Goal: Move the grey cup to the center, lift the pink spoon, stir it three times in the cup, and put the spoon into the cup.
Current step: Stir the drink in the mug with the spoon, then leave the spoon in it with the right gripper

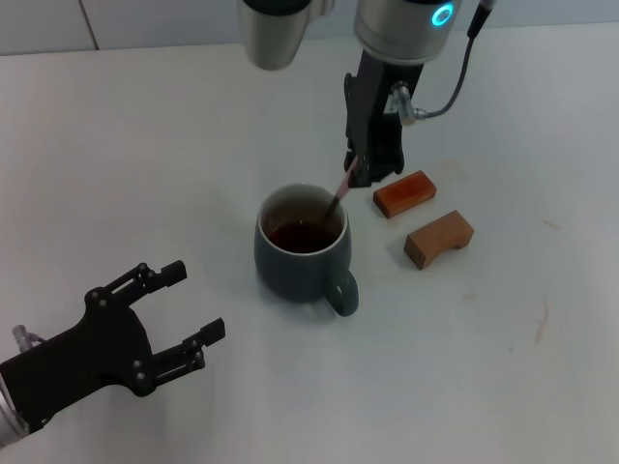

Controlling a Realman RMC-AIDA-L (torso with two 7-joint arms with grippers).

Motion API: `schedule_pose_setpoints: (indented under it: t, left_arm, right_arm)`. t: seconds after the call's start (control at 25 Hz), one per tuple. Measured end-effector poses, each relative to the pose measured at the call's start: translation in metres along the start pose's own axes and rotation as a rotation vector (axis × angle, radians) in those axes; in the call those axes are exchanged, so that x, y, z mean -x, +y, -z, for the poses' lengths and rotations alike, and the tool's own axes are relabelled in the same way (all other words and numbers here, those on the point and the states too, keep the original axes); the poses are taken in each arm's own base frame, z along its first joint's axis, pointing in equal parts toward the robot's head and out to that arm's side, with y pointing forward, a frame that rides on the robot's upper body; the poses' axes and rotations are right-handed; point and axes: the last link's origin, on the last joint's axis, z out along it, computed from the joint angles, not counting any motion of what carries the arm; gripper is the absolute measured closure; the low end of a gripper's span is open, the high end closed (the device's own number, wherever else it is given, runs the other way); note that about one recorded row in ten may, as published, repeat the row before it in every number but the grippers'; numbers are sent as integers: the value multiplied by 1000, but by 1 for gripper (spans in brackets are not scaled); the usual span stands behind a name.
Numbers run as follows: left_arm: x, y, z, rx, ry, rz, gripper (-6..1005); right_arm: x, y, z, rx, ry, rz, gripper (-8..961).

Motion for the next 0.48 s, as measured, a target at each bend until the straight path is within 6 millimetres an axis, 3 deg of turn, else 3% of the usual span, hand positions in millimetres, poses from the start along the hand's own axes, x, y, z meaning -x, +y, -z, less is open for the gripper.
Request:
schedule_pose_setpoints:
  t: [0.28, 0.48]
  left_arm:
    - [1, 0, 2, -5, -6, 1, 191]
    - [1, 1, 2, -4, -4, 4, 191]
  right_arm:
    - [12, 11, 1, 72, -61, 42, 833]
    - [13, 3, -2, 21, -80, 31, 832]
